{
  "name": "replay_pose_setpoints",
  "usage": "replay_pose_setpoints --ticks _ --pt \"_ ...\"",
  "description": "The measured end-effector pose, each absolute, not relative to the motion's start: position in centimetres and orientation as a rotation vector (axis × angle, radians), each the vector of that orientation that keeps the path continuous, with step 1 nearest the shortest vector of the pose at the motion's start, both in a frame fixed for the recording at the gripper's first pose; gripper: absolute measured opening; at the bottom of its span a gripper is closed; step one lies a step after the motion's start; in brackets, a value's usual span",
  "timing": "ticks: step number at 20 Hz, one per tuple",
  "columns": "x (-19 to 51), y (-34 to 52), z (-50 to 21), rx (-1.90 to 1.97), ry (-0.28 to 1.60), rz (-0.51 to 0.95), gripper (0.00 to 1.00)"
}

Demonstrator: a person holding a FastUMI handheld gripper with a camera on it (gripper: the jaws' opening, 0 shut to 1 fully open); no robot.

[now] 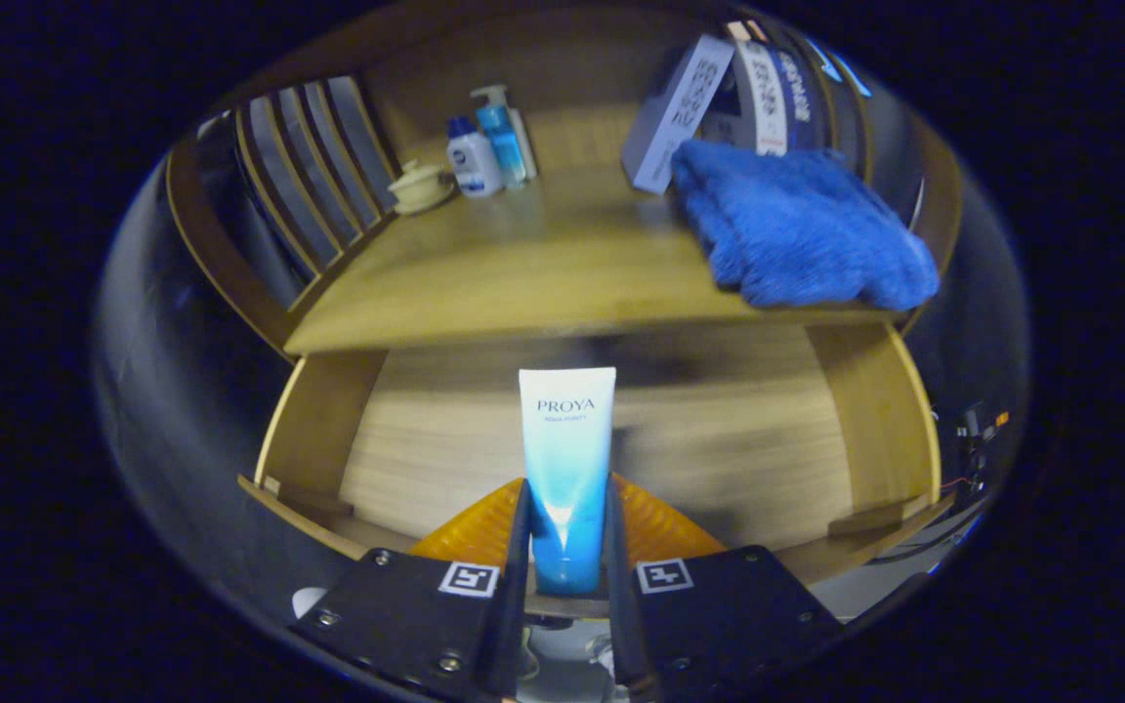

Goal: Pull open the drawer, take out the items inside it, and place them on the countertop above the cabinet.

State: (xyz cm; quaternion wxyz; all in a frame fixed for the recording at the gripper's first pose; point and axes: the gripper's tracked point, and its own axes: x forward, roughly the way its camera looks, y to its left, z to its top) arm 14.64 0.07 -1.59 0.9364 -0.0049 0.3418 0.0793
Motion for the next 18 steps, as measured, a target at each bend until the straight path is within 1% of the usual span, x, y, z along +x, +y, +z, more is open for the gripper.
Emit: replay_pose_setpoints --ticks 3,7,11,14,18 --pt "13.9 0.6 1.9 0.041 0.570 0.194 0.37" --pt "12.5 1.1 8.5 0.077 0.423 0.210 0.37" --pt "13.2 2.7 15.5 0.102 0.248 0.213 0.37" --pt "14.2 4.2 18.8 0.081 0.137 0.204 0.37" --pt "17.9 5.7 19.6 0.082 0.108 0.173 0.36"
